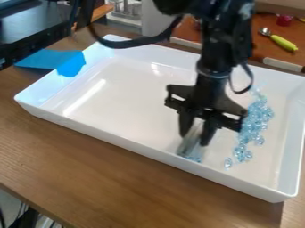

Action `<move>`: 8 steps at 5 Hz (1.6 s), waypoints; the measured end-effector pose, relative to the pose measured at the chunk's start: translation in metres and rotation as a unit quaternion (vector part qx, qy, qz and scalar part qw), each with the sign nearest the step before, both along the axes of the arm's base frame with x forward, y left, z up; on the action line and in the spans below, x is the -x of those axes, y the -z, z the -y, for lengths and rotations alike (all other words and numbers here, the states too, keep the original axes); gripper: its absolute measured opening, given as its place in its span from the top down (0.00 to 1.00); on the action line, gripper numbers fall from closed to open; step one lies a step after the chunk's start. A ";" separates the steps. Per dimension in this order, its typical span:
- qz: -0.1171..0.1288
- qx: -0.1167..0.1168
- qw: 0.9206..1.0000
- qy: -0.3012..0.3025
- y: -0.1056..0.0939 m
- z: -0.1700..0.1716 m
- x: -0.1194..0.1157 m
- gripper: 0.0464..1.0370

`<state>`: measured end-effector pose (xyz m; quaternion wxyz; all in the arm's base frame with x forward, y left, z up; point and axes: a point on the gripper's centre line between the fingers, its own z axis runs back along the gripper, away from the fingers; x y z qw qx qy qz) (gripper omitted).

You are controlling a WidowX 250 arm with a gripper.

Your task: Sweep into pile

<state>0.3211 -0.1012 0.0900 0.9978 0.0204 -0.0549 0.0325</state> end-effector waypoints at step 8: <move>0.086 0.065 0.994 0.001 -0.082 -0.139 -0.026 0.68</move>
